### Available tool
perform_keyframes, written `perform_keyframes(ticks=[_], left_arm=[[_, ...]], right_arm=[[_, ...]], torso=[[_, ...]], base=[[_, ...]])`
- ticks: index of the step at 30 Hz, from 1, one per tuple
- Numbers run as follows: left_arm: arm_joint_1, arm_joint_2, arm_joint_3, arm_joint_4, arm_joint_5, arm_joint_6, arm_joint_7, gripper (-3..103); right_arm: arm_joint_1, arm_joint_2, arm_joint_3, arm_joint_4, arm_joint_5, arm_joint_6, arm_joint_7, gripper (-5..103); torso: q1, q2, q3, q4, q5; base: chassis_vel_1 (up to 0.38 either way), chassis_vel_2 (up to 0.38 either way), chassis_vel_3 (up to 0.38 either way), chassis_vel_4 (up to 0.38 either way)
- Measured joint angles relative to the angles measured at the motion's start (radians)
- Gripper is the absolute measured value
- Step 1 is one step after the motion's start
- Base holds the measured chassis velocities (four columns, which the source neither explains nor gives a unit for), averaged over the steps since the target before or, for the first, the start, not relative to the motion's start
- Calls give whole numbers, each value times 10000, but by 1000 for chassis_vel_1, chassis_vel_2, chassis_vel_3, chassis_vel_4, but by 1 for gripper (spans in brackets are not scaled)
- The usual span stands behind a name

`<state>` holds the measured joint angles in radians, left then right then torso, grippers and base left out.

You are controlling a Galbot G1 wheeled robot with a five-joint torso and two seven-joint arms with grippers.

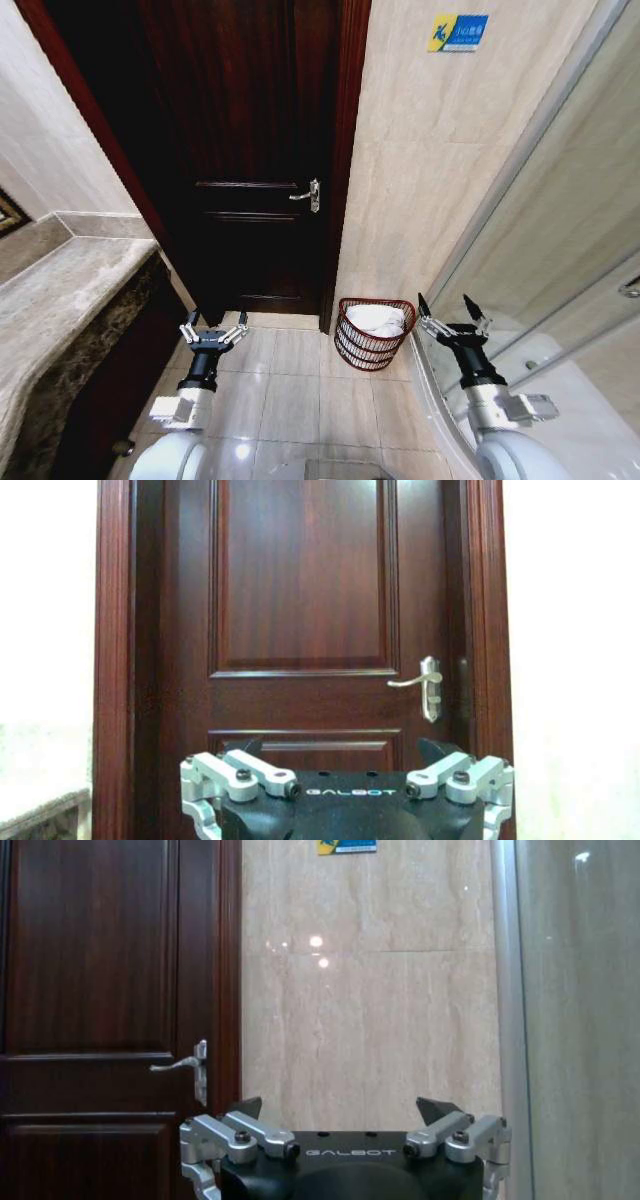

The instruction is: Discard the used towel into the hamper.

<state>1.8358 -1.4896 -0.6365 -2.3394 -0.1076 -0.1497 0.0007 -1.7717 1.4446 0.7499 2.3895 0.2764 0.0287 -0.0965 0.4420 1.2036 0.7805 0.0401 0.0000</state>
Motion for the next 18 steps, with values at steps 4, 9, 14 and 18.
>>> perform_keyframes(ticks=[4,9,14,18], left_arm=[[-2,-4,-2,-1,7,3,0,100],[-5,-41,-11,-15,-135,-214,-73,100],[47,-104,-4,-30,-148,-428,-149,100],[164,-146,30,-194,-153,-269,-217,100]], right_arm=[[-60,-4,28,-39,57,-9,54,100],[-121,24,-45,-240,105,84,106,100],[-116,41,-108,-276,223,140,161,100],[-55,57,-114,-389,256,170,158,100]], torso=[[85,189,107,0,0],[215,480,266,0,0],[266,605,340,0,-1],[267,614,347,0,0]], base=[[0,0,0,0],[0,0,0,0],[0,0,0,0],[0,0,0,0]])
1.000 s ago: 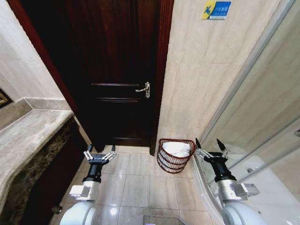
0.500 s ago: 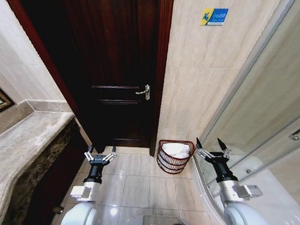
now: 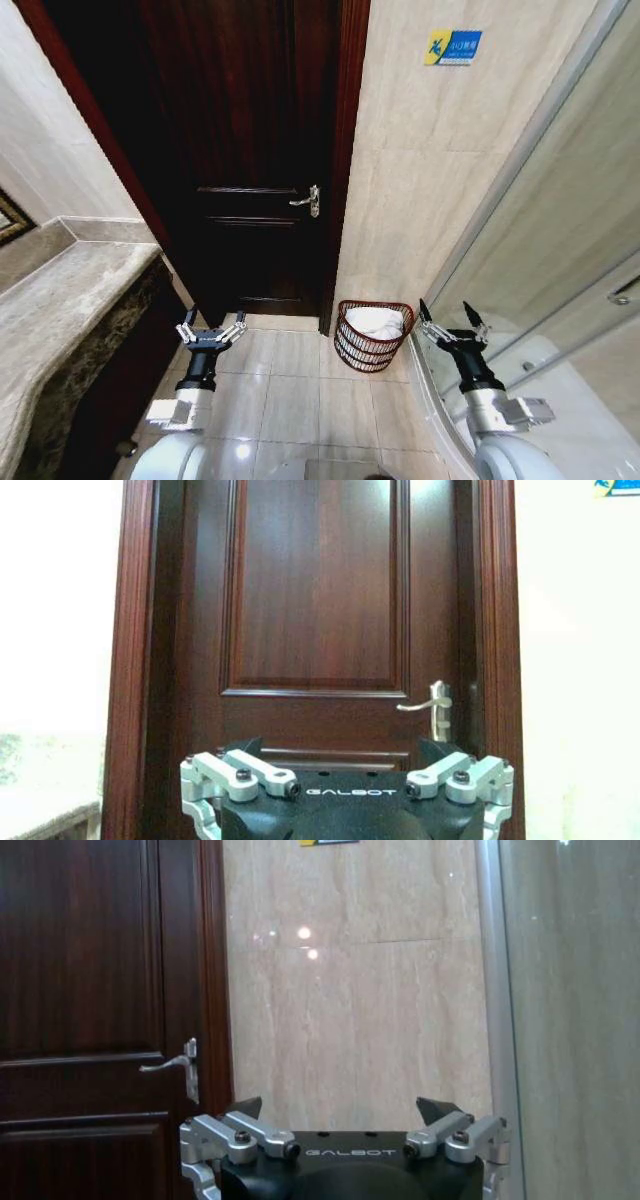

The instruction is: Discard the used towel into the hamper.

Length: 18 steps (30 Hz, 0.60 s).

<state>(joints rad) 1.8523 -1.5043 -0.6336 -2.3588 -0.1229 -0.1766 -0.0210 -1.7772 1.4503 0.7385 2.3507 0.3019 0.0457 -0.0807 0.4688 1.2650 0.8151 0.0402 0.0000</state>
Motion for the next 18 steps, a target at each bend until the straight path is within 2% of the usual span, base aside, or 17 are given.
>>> perform_keyframes(ticks=[6,8,18], left_arm=[[52,-30,-17,-35,87,33,14,100],[112,-62,6,-19,205,-114,105,100],[-27,-174,159,163,295,-555,104,100]], right_arm=[[10,56,-65,-235,35,214,6,100],[9,70,-169,-328,97,369,139,100],[-102,-100,119,-261,384,227,247,100]], torso=[[-6,-20,-9,-1,0],[-16,-37,-20,0,1],[-34,-78,-42,-1,0]], base=[[0,0,0,0],[0,0,0,0],[0,0,0,0]])
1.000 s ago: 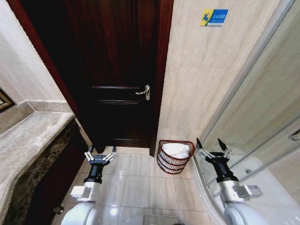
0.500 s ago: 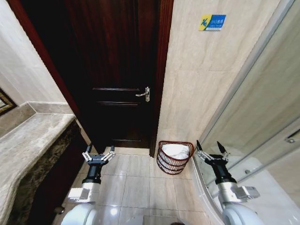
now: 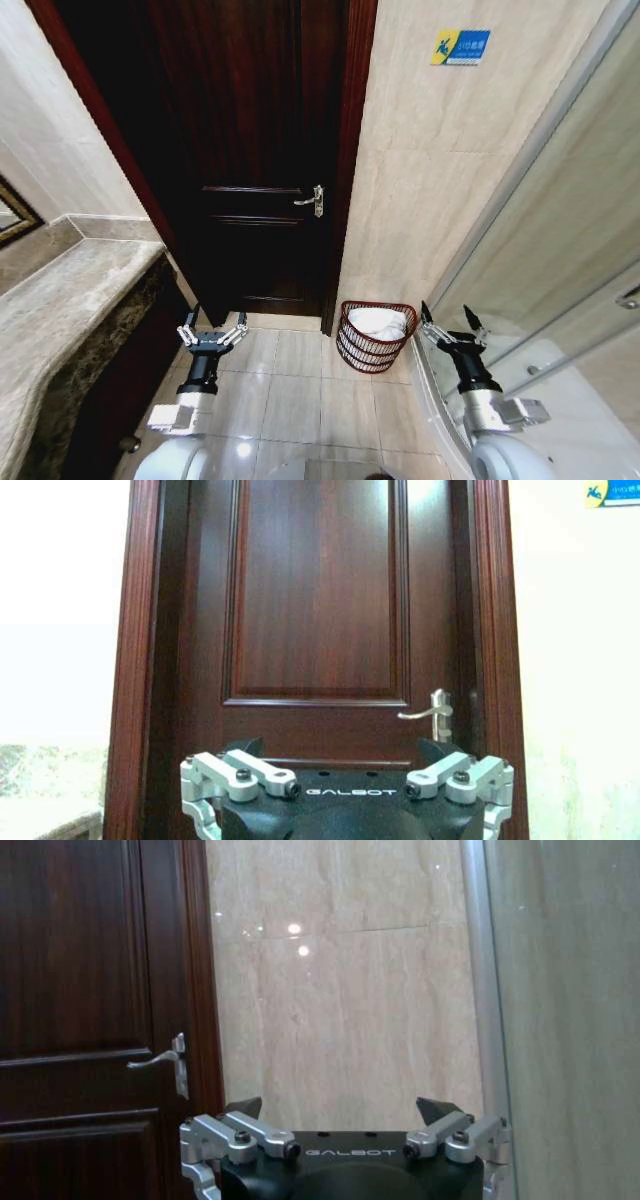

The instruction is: Discard the used towel into the hamper.

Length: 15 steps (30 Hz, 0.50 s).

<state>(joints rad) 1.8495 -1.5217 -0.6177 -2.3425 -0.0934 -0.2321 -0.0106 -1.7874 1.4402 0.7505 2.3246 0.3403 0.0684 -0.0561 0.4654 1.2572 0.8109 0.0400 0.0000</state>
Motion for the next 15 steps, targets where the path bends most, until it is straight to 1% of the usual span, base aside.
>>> perform_keyframes(ticks=[6,8,12,15], left_arm=[[-72,-8,0,142,4,-11,-11,100],[-341,-58,-51,494,-35,78,-17,100],[-467,-53,-44,674,-165,265,-33,100],[-442,-60,-43,761,-180,237,-32,100]], right_arm=[[-251,-97,128,54,259,-9,-6,100],[-125,-125,81,-168,306,-83,-5,100],[98,-177,47,-424,288,-285,30,100],[149,-187,21,-489,247,-328,45,100]], torso=[[-10,-17,-10,0,0],[-11,-27,-14,0,0],[-13,-37,-18,2,0],[-18,-40,-22,2,0]], base=[[0,0,0,0],[0,0,0,0],[23,-19,-14,32],[58,-83,-72,62]])
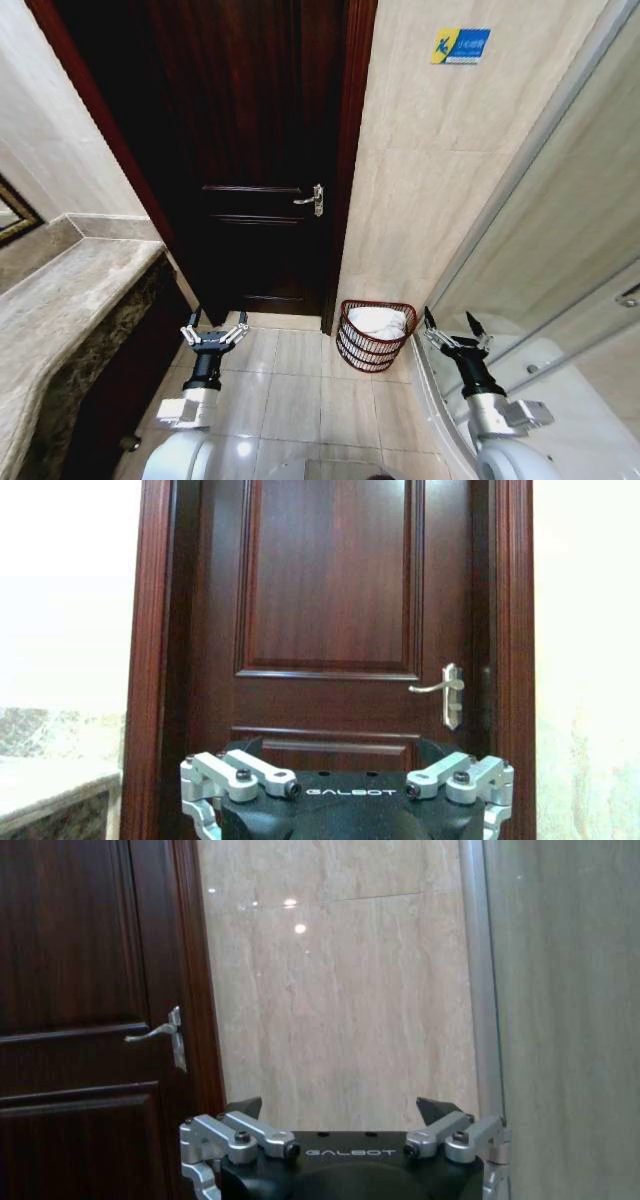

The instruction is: Discard the used towel into the hamper.

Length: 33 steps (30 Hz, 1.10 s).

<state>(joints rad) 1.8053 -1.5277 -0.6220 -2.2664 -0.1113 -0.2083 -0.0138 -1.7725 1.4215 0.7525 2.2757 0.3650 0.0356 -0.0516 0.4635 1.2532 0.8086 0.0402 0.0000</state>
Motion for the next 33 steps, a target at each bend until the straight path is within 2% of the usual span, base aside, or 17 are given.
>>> perform_keyframes(ticks=[4,18,33], left_arm=[[117,6,-95,139,-53,-214,12,100],[-349,387,-61,395,-298,17,115,100],[-305,437,-67,396,-314,-73,166,100]], right_arm=[[-67,85,-71,81,-149,-1,58,100],[171,342,-166,97,-492,-133,104,100],[-97,544,-164,299,-603,-41,96,100]], torso=[[-6,-6,-5,-1,0],[-9,-21,-10,-1,1],[-12,-26,-16,-1,-1]], base=[[85,-104,-91,90],[63,-58,-57,54],[46,-50,-54,55]])
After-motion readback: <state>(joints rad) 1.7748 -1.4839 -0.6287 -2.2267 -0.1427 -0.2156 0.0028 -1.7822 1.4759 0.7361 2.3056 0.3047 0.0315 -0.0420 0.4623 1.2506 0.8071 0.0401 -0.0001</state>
